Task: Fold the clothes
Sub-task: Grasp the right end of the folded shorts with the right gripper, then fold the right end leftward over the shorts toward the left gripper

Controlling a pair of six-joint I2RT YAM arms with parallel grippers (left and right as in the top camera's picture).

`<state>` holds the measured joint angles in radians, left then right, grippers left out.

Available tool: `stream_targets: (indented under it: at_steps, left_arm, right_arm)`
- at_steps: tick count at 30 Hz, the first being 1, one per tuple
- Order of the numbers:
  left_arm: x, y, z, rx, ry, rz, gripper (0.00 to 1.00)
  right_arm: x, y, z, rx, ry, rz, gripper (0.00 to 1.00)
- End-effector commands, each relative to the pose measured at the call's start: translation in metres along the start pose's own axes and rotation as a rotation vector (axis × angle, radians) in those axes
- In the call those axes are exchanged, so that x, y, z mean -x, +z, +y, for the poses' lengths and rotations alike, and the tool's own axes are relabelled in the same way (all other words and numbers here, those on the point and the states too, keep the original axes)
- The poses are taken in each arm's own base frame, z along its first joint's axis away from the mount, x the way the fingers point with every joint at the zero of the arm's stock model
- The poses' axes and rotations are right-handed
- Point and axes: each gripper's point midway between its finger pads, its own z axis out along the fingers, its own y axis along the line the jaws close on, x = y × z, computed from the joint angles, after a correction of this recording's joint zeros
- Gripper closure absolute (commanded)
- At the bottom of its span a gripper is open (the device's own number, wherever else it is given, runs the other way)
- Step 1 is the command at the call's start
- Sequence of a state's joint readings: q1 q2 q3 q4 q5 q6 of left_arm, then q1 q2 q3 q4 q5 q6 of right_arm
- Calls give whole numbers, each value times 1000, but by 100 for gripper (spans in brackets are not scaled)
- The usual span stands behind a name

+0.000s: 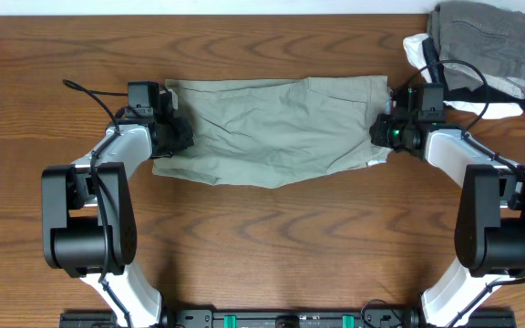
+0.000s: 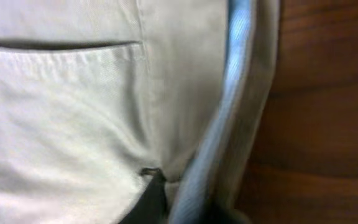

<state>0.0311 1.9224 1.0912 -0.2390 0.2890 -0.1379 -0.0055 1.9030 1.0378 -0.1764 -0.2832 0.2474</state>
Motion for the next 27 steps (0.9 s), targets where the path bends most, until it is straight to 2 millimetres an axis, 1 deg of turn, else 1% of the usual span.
stream_targets:
  at_steps: [1, 3, 7, 8, 14, 17, 19, 21, 22, 23, 24, 27]
  left_arm:
    - [-22, 17, 11, 35, -23, 75, 93]
    - [-23, 17, 11, 36, -23, 77, 93]
    - [-25, 17, 11, 38, -25, 85, 92]
    - [-26, 17, 11, 39, -27, 90, 94]
    - [-35, 16, 13, 45, -36, 125, 94]
    - [-37, 15, 13, 47, -38, 136, 94]
    - [-39, 15, 11, 37, -40, 142, 94]
    - [-40, 15, 11, 39, -51, 147, 94]
    - [-41, 15, 10, 39, -51, 149, 94]
    - [-41, 16, 8, 37, -48, 150, 95]
    - [-41, 16, 7, 37, -45, 151, 94]
    - [-42, 17, 2, 31, -30, 151, 94]
  right_arm:
    - [1, 0, 1, 32, 16, -6, 99]
    - [5, -2, -5, 26, 29, -19, 99]
    - [13, -9, -28, 22, 81, -38, 99]
    - [15, -12, -34, 29, 85, -44, 99]
    - [25, -27, -58, 99, 82, -75, 99]
    - [26, -32, -62, 126, 61, -80, 99]
    - [24, -33, -57, 151, 26, -76, 99]
    - [23, -34, -46, 178, -16, -71, 99]
    - [23, -35, -36, 207, -37, -71, 99]
    - [24, -37, -20, 251, -68, -75, 99]
    - [26, -39, -13, 270, -82, -81, 99]
    - [30, -49, 28, 346, -170, -107, 99]
